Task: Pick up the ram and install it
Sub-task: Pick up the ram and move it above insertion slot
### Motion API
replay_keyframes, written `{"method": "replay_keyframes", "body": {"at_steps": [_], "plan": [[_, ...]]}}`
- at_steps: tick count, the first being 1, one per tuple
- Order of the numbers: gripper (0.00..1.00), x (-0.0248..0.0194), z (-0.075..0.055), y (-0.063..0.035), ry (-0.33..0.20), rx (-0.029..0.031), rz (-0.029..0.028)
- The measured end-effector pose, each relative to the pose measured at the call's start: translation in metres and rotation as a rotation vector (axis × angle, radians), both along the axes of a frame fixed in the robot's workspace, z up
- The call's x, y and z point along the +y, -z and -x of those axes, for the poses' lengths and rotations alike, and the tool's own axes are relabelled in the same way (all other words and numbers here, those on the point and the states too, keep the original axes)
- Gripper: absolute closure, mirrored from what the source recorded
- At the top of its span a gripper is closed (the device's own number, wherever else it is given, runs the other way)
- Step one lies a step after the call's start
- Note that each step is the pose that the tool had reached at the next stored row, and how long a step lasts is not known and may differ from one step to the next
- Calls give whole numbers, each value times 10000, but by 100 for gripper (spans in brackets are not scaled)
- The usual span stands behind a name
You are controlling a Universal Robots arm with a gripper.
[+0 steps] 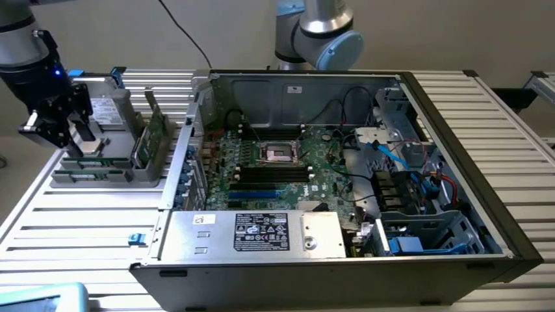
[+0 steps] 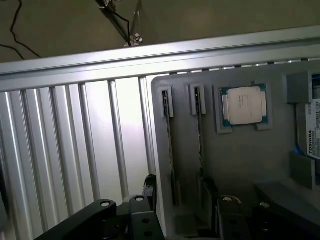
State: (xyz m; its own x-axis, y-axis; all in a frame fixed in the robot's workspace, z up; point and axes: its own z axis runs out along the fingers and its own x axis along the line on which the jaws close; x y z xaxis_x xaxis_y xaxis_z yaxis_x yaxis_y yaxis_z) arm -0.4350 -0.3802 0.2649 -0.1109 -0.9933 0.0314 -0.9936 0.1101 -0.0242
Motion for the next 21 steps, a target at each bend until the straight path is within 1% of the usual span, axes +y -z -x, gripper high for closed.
{"method": "replay_keyframes", "body": {"at_steps": [6, 21], "plan": [[51, -4, 0, 109, 0, 0, 0], [51, -34, 0, 383, 2, 0, 0]]}}
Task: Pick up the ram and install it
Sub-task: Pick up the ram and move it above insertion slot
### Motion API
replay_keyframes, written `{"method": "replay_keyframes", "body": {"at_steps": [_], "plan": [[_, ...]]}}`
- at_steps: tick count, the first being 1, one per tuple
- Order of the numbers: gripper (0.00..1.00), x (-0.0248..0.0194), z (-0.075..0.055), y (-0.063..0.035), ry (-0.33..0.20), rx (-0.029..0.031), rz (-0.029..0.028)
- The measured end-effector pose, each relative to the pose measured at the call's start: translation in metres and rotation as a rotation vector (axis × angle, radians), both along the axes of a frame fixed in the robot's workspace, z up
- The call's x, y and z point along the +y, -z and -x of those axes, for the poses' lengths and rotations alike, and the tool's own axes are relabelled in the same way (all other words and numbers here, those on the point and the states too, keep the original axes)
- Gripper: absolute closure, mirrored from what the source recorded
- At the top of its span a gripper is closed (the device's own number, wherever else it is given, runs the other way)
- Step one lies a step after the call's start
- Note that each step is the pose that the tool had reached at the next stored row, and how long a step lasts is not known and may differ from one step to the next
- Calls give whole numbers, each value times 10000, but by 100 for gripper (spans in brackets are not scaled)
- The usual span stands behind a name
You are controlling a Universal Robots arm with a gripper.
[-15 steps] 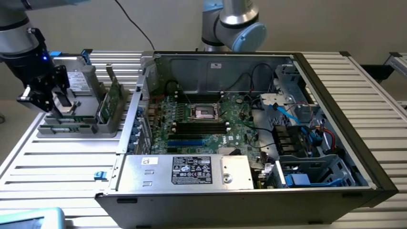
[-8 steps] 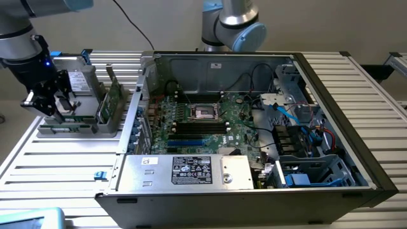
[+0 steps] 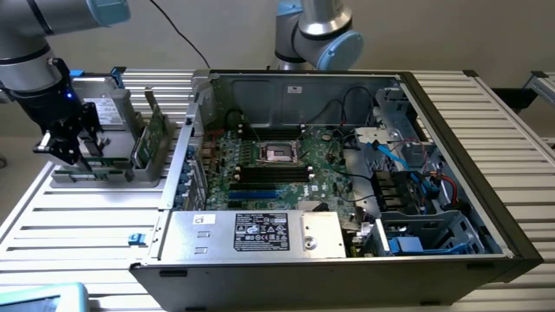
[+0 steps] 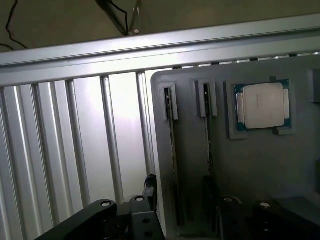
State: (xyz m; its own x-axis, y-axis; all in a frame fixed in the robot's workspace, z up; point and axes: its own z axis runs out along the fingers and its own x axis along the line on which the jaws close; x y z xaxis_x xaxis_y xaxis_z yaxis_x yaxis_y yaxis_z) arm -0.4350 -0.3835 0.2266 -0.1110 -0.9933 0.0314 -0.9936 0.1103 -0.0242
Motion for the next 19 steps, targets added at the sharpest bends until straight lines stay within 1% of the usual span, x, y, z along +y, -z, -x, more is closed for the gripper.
{"method": "replay_keyframes", "body": {"at_steps": [7, 12, 19], "plan": [[51, -6, -1, 125, -2, 0, -2], [51, -10, -1, 159, -1, -1, -1], [51, -11, -1, 272, -2, 0, 0]]}}
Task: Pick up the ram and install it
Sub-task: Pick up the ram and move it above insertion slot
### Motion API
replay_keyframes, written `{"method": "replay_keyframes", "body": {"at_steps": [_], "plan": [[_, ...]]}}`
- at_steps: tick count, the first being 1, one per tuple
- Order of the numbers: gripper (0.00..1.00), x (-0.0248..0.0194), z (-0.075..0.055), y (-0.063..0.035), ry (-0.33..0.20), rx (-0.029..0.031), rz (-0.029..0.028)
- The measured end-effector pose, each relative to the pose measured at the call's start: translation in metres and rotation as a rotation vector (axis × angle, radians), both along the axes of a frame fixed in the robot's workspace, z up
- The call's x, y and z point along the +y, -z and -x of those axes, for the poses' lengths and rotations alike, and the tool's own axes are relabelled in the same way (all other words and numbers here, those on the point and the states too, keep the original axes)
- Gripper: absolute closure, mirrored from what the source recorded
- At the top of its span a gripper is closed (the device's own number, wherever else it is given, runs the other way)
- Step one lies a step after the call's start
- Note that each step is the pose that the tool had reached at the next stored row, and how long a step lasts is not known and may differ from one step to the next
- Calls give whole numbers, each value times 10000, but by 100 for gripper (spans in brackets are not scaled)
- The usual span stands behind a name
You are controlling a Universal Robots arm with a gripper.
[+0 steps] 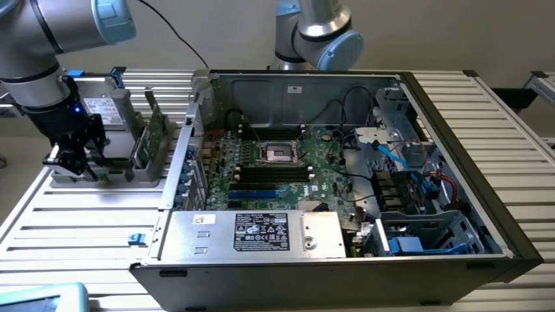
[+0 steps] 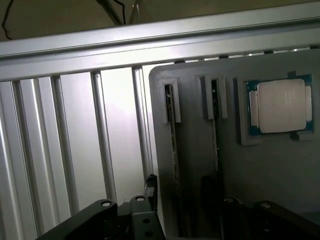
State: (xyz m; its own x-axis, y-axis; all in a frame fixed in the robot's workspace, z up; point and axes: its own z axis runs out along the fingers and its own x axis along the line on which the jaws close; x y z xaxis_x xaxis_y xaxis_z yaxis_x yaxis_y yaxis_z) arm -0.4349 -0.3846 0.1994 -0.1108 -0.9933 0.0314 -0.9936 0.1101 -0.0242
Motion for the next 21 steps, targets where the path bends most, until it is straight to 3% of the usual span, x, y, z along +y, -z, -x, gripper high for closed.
{"method": "replay_keyframes", "body": {"at_steps": [4, 5, 13, 16, 21], "plan": [[54, 0, 0, 7, 0, 2, 1], [61, 0, 0, 8, 0, 1, 1], [63, 0, 0, 8, 0, 1, 0], [82, 0, 0, 8, -1, 2, 2], [86, 0, 0, -61, -26, -1, 0]]}}
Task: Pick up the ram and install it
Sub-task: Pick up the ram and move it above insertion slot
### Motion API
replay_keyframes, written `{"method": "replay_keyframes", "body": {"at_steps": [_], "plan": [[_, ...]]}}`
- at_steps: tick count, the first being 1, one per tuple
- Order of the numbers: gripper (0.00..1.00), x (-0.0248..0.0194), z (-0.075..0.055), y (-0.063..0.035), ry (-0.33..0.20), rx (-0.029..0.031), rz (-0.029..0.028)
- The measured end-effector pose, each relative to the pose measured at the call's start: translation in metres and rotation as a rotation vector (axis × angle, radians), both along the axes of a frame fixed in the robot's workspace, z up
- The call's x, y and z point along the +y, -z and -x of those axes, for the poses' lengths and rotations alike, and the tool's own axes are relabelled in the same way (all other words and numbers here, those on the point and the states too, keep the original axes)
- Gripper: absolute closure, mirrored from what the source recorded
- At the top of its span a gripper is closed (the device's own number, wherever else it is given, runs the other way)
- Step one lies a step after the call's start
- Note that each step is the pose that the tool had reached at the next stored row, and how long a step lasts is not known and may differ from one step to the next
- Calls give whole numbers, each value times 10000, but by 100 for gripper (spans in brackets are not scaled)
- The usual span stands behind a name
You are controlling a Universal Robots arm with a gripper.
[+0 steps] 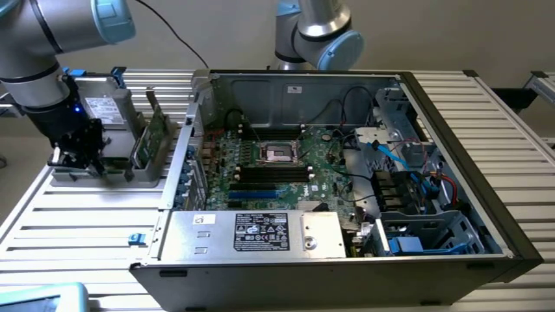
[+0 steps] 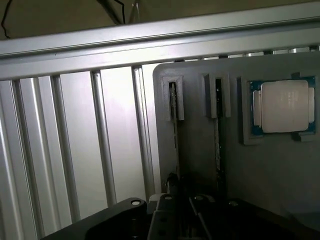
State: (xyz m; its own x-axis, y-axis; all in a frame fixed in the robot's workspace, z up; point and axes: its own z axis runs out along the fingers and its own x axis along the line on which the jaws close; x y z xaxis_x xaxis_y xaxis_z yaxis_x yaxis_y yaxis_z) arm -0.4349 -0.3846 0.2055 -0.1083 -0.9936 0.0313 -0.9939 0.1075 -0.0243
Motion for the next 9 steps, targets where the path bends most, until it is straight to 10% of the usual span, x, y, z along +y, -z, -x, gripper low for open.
{"method": "replay_keyframes", "body": {"at_steps": [9], "plan": [[86, 0, 2, -397, -597, 1, 1]]}}
